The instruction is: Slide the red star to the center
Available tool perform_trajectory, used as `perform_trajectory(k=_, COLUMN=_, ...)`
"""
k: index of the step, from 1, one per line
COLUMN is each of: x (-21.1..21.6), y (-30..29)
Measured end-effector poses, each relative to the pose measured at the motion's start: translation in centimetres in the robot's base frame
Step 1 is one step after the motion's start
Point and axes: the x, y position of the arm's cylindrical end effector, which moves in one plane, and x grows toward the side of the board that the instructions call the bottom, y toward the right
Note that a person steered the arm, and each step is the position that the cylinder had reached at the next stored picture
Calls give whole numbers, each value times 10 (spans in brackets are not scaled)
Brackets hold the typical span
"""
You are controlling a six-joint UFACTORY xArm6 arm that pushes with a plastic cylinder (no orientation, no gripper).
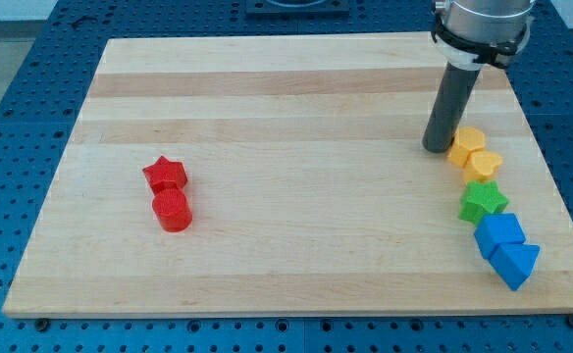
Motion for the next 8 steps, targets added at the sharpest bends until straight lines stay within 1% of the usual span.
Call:
perform_trajectory(k=1, x=0, y=0)
perform_trajectory(k=2, x=15, y=-49)
perform_trajectory(k=3, x=32, y=-144)
perform_trajectory(k=4, x=32, y=-222)
perform_trajectory(k=5, x=9, y=-248)
perform_trajectory(k=6, x=6, y=-293)
perform_trajectory(k=7, x=11, y=-324)
perform_trajectory(k=8, x=25, y=-368)
